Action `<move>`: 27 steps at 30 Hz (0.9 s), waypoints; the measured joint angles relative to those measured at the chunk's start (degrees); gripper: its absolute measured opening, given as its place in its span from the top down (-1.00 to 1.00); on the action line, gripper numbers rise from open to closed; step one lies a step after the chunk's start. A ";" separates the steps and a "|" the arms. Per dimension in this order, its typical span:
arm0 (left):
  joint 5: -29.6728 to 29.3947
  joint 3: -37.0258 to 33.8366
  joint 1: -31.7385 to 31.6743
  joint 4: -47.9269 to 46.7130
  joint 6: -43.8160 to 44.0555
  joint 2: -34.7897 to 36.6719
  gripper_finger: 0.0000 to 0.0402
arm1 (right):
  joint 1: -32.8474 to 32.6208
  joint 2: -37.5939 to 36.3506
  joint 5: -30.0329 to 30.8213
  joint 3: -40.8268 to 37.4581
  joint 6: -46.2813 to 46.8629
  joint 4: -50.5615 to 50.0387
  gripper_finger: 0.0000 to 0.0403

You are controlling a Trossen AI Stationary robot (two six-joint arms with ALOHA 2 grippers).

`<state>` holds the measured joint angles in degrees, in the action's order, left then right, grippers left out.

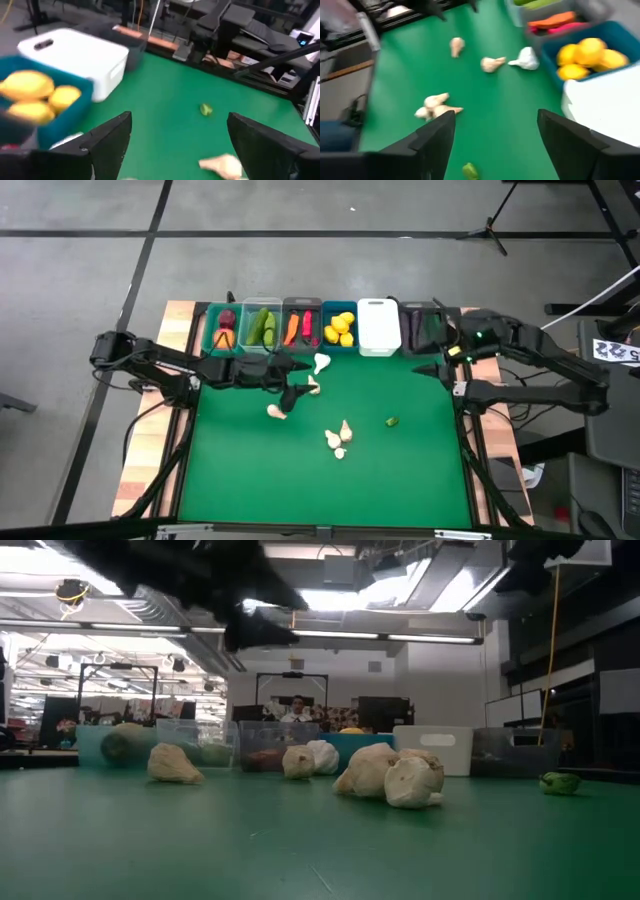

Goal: Sort produce into baskets
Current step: Put the green chili pepper into the left black bin

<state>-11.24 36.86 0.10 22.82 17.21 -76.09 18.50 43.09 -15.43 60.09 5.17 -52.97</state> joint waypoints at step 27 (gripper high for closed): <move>0.63 13.34 2.64 -7.92 -5.30 -14.41 -0.60 | -40.07 11.53 35.30 -38.77 21.96 34.42 -0.14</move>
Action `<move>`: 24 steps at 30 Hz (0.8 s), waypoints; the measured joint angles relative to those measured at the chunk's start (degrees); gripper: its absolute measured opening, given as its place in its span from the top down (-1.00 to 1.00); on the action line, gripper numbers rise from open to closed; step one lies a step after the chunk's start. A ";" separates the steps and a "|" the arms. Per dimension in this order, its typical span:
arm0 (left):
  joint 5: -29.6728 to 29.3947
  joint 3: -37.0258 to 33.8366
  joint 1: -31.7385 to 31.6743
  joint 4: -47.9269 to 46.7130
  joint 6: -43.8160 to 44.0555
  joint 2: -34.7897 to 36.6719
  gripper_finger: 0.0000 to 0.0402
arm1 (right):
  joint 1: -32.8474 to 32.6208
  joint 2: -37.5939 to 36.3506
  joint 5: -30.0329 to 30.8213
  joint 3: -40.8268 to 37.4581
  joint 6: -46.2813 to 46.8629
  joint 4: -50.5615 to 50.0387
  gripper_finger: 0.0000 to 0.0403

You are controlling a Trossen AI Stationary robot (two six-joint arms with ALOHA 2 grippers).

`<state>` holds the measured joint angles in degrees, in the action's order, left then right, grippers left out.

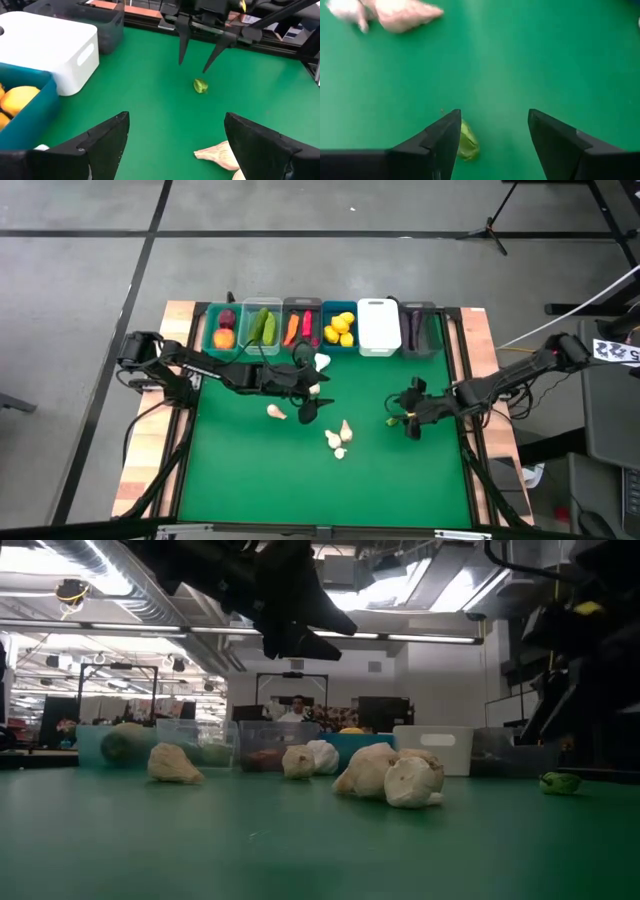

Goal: Sort produce into baskets
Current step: Put the green chili pepper into the left black bin

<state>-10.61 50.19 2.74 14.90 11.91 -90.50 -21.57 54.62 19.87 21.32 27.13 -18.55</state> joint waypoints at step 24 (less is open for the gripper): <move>-0.02 -0.04 0.02 -2.41 1.74 0.00 -0.60 | -2.42 14.52 -4.74 0.00 -7.78 7.09 -0.14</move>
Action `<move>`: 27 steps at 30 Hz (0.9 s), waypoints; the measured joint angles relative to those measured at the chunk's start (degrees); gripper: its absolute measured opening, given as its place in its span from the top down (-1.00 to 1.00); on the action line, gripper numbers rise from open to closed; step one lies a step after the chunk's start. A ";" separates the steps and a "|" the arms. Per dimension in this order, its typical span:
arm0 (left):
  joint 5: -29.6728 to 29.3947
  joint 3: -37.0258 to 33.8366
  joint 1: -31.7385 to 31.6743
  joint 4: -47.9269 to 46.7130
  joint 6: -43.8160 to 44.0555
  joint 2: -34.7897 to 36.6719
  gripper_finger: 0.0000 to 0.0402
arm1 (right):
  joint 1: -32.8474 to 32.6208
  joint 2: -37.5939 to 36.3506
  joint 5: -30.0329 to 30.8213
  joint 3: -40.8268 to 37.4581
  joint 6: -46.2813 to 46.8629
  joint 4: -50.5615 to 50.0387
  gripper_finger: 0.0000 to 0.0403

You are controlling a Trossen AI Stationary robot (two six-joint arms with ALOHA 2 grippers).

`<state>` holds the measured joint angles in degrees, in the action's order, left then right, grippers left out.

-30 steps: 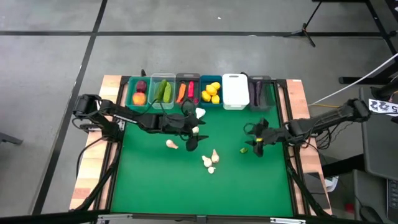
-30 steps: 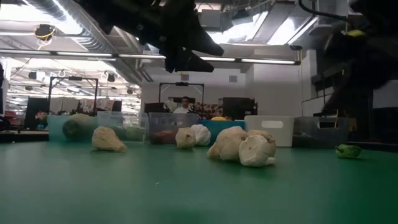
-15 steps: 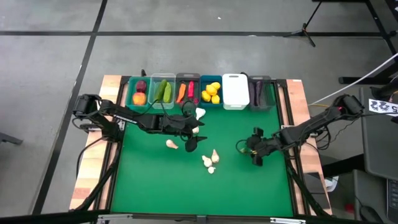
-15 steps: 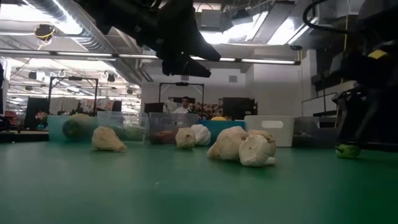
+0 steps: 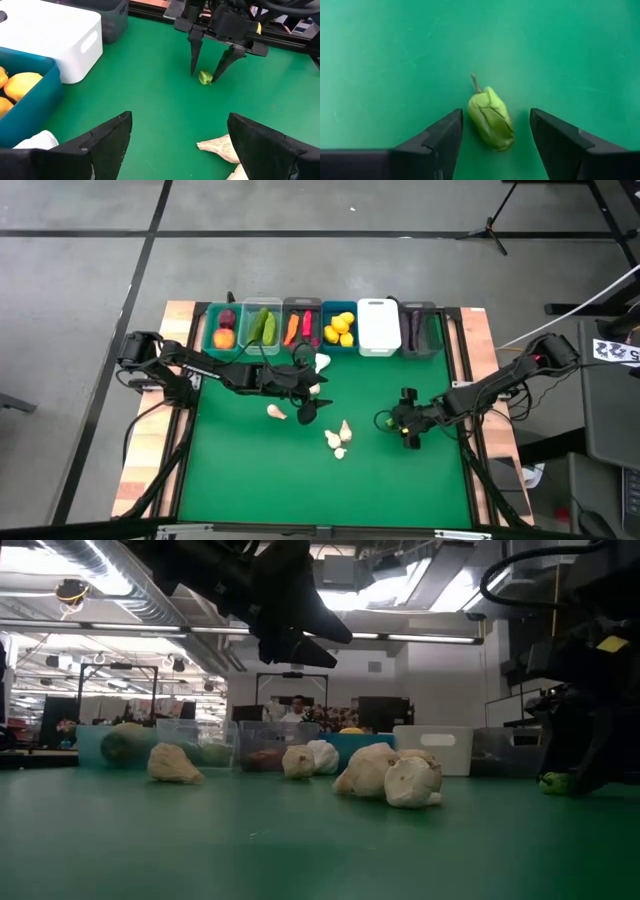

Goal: Sort produce into baskets
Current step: Put the green chili pepper into the left black bin

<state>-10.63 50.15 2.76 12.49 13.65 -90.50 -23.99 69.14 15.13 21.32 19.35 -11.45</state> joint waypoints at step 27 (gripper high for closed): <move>-0.04 -0.02 0.00 1.86 -0.02 0.02 -0.60 | 0.02 2.67 5.97 1.76 -1.93 8.99 0.74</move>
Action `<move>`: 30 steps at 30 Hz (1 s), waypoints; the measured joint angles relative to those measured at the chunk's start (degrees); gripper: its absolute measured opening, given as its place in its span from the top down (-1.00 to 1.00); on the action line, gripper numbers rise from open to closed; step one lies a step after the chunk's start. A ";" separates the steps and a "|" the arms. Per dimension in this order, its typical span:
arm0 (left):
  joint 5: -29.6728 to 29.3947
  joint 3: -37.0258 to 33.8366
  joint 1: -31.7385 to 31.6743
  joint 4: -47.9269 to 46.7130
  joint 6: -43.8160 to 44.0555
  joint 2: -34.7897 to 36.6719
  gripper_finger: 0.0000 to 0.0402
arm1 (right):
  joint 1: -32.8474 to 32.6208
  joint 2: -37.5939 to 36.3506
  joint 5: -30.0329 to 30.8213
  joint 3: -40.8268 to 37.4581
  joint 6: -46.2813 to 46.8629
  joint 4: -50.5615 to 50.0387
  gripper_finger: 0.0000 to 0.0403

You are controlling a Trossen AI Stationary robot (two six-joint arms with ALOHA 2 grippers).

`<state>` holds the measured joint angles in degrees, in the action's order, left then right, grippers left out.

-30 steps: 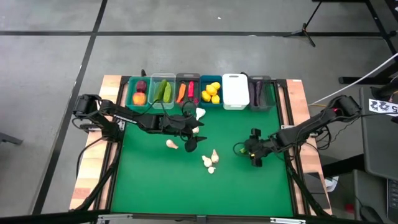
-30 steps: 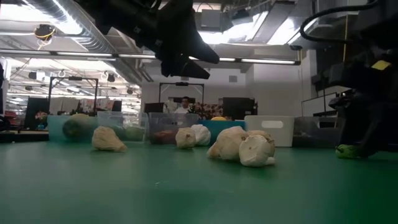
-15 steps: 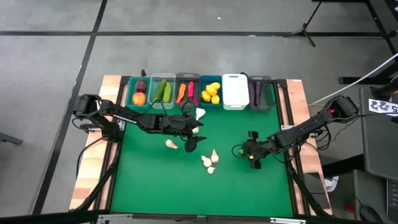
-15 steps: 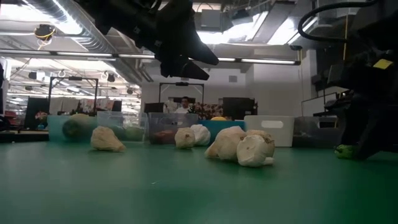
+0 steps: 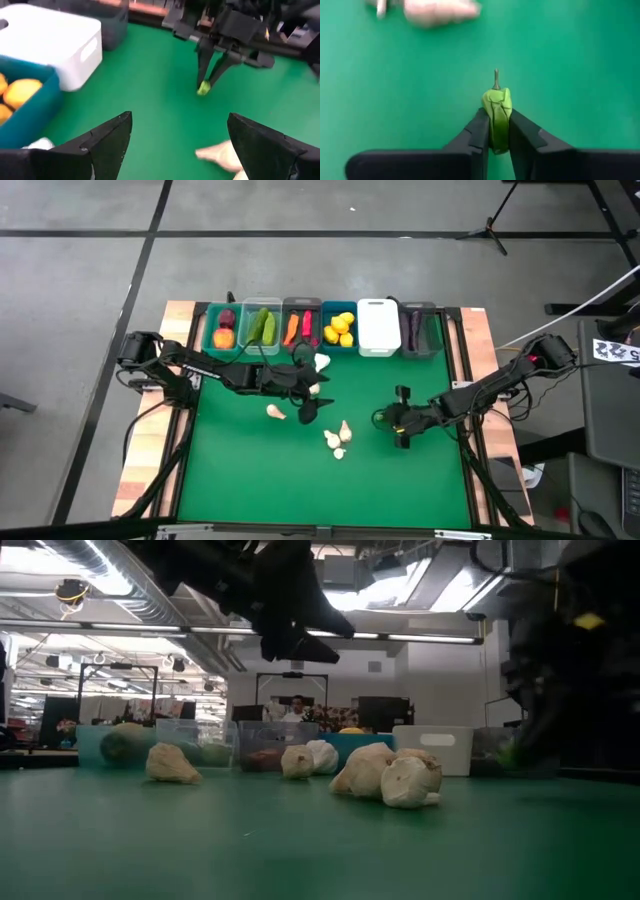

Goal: Sort produce into baskets
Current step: Put the green chili pepper into the left black bin

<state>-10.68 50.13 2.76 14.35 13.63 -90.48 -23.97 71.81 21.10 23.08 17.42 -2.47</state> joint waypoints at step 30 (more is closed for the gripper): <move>2.56 -0.04 3.45 31.91 -23.03 0.00 -0.60 | 7.61 -0.34 1.77 25.49 -38.85 13.05 0.66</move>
<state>-8.12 50.09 6.22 46.27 -9.41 -90.48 -16.36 71.46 22.87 48.58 -21.43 10.58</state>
